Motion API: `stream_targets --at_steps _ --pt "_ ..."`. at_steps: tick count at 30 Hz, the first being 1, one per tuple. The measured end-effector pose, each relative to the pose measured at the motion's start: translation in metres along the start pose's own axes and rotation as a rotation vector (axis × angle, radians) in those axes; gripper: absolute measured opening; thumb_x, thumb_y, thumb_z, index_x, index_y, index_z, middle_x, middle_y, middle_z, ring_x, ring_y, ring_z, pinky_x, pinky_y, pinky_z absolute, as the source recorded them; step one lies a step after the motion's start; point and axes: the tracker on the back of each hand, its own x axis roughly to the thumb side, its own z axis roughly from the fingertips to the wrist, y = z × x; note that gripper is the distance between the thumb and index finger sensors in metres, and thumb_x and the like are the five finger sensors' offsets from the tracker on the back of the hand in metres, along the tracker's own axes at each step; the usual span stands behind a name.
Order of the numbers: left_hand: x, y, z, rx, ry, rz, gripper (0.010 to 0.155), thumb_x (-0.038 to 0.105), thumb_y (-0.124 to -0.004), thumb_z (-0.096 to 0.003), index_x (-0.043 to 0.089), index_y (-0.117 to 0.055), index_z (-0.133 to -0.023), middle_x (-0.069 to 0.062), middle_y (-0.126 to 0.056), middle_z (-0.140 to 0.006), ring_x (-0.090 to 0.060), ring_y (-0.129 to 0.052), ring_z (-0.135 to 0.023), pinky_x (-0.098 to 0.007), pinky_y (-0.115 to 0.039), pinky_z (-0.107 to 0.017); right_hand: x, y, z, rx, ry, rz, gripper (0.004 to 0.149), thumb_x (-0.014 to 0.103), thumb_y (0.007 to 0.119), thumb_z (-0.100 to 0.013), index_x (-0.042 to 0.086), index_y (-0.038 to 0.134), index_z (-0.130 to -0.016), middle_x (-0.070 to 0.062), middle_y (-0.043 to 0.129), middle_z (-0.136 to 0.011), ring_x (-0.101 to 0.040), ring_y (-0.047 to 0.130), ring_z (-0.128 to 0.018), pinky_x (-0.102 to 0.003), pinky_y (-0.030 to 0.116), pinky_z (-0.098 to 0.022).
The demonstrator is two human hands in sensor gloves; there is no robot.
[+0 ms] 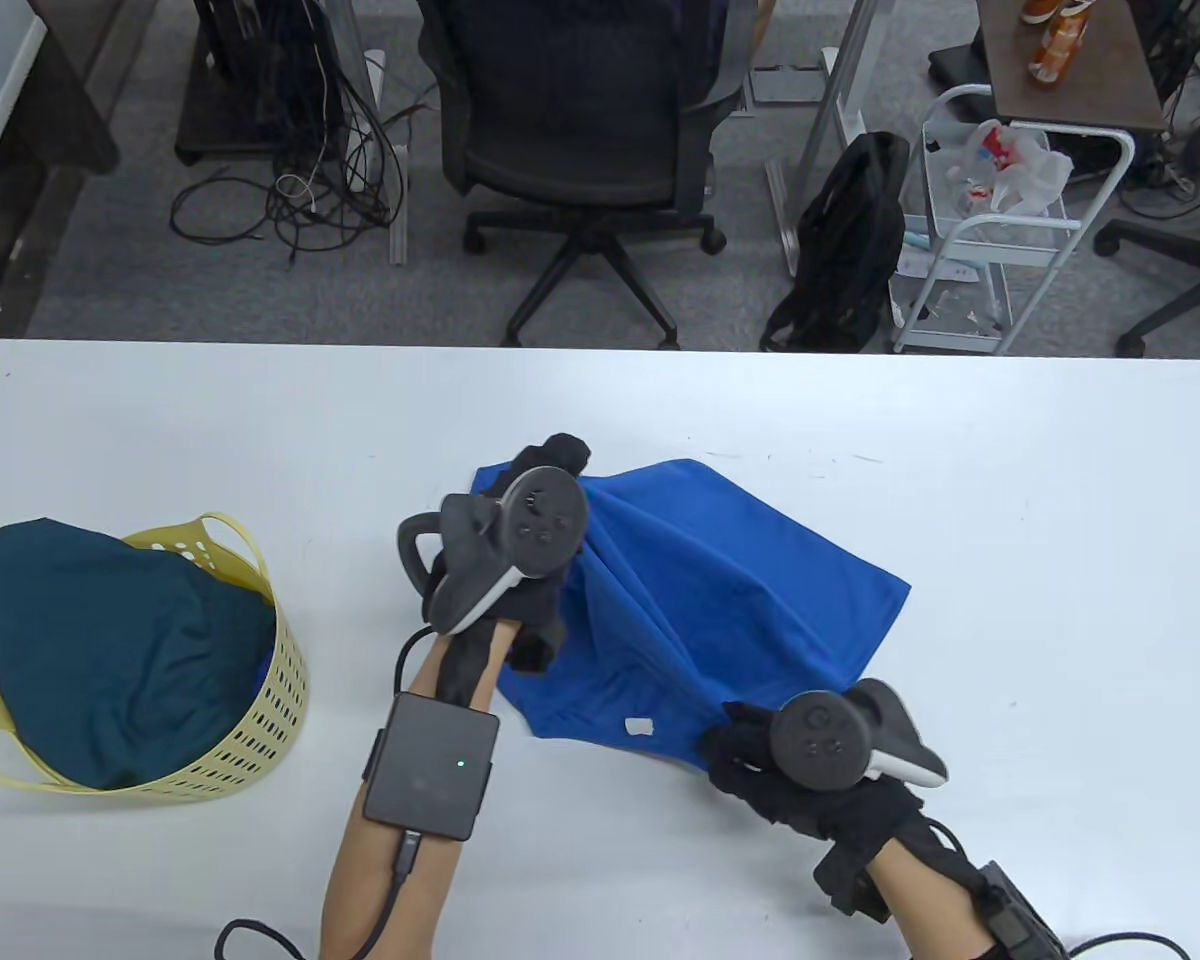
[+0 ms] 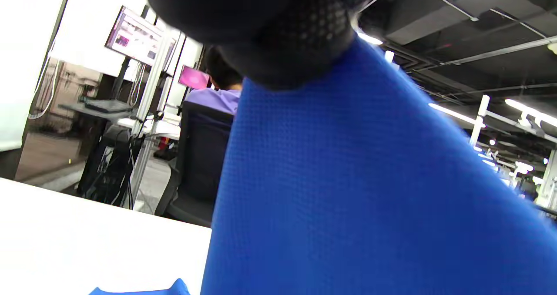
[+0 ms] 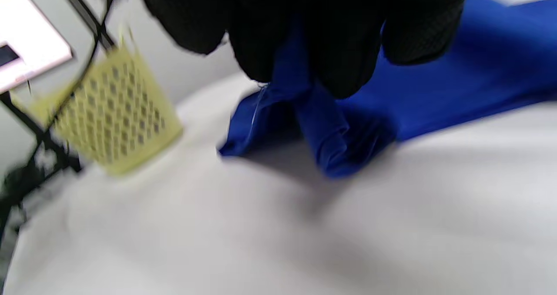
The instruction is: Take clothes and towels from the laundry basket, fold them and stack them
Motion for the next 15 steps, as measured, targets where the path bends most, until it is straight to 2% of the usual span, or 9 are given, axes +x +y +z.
stream_targets --at_steps 3,4,5,6,9,10,11,13,15 --pt "-0.038 0.023 -0.003 -0.132 -0.087 0.309 0.036 0.028 -0.073 -0.0627 0.029 -0.079 -0.099 -0.005 -0.092 -0.089 -0.009 -0.105 -0.056 -0.022 -0.097 -0.04 -0.001 -0.059 0.013 -0.275 0.002 -0.032 0.03 0.03 0.089 -0.052 0.018 0.088 -0.079 -0.016 0.09 -0.088 -0.032 0.095 -0.074 -0.059 0.076 -0.061" --pt "-0.05 0.03 -0.005 -0.21 -0.153 0.435 0.043 0.034 -0.077 -0.0618 0.024 -0.076 -0.104 -0.008 -0.089 -0.093 -0.011 -0.104 -0.061 -0.024 -0.096 -0.046 0.0 -0.083 0.015 -0.32 0.011 -0.019 0.029 0.028 0.09 -0.05 0.019 0.088 -0.078 -0.016 0.091 -0.087 -0.031 0.096 -0.071 -0.06 0.076 -0.061" --pt "-0.056 0.034 -0.007 -0.29 -0.212 0.506 0.061 0.043 -0.086 -0.0569 0.019 -0.069 -0.111 -0.011 -0.083 -0.1 -0.013 -0.101 -0.07 -0.027 -0.095 -0.053 0.0 -0.101 0.014 -0.331 0.025 -0.021 0.03 0.026 0.09 -0.051 0.021 0.087 -0.08 -0.015 0.091 -0.087 -0.03 0.095 -0.072 -0.061 0.076 -0.061" --pt "-0.059 0.038 -0.009 -0.335 -0.252 0.493 0.073 0.042 -0.093 -0.0524 0.017 -0.064 -0.114 -0.012 -0.079 -0.105 -0.014 -0.098 -0.076 -0.028 -0.093 -0.059 -0.001 -0.117 0.01 -0.364 0.045 -0.037 0.031 0.023 0.089 -0.051 0.023 0.084 -0.082 -0.014 0.09 -0.087 -0.029 0.094 -0.071 -0.061 0.076 -0.062" --pt "-0.061 0.032 -0.025 -0.295 -0.196 0.184 0.068 0.033 -0.094 -0.0507 0.026 -0.065 -0.112 -0.003 -0.08 -0.103 -0.008 -0.098 -0.077 -0.025 -0.094 -0.06 -0.005 -0.146 -0.019 -0.454 0.105 -0.047 0.049 0.017 0.086 -0.052 0.027 0.073 -0.098 -0.013 0.089 -0.087 -0.03 0.094 -0.07 -0.062 0.075 -0.061" --pt "-0.061 0.021 -0.036 -0.286 -0.119 0.116 0.058 0.035 -0.089 -0.0512 0.03 -0.071 -0.106 -0.001 -0.083 -0.099 -0.009 -0.099 -0.073 -0.026 -0.094 -0.057 -0.007 -0.151 -0.041 -0.417 0.19 -0.014 0.063 0.016 0.086 -0.052 0.024 0.061 -0.11 -0.013 0.088 -0.088 -0.031 0.092 -0.072 -0.063 0.074 -0.062" --pt "-0.063 0.013 -0.046 -0.201 0.011 0.057 0.05 0.038 -0.085 -0.0518 0.032 -0.076 -0.101 -0.001 -0.086 -0.094 -0.009 -0.1 -0.068 -0.027 -0.094 -0.054 -0.008 -0.153 -0.062 -0.374 0.308 0.106 0.071 0.015 0.084 -0.053 0.022 0.049 -0.115 -0.012 0.086 -0.089 -0.031 0.09 -0.073 -0.064 0.072 -0.063" --pt "-0.061 0.012 -0.058 -0.104 0.103 0.011 0.047 0.045 -0.078 -0.0508 0.033 -0.08 -0.096 -0.001 -0.085 -0.091 -0.012 -0.098 -0.068 -0.03 -0.091 -0.054 0.004 -0.162 -0.081 -0.442 0.442 0.38 0.065 0.02 0.081 -0.054 0.016 0.054 -0.113 -0.008 0.084 -0.09 -0.026 0.09 -0.075 -0.063 0.072 -0.064" --pt "-0.052 0.027 -0.061 0.067 0.088 -0.061 0.047 0.049 -0.072 -0.0506 0.037 -0.076 -0.096 -0.001 -0.077 -0.099 -0.019 -0.09 -0.081 -0.044 -0.082 -0.066 0.024 -0.176 -0.082 -0.645 0.42 0.515 0.044 0.022 0.078 -0.054 0.026 0.071 -0.098 -0.005 0.084 -0.09 -0.025 0.089 -0.075 -0.062 0.072 -0.064"
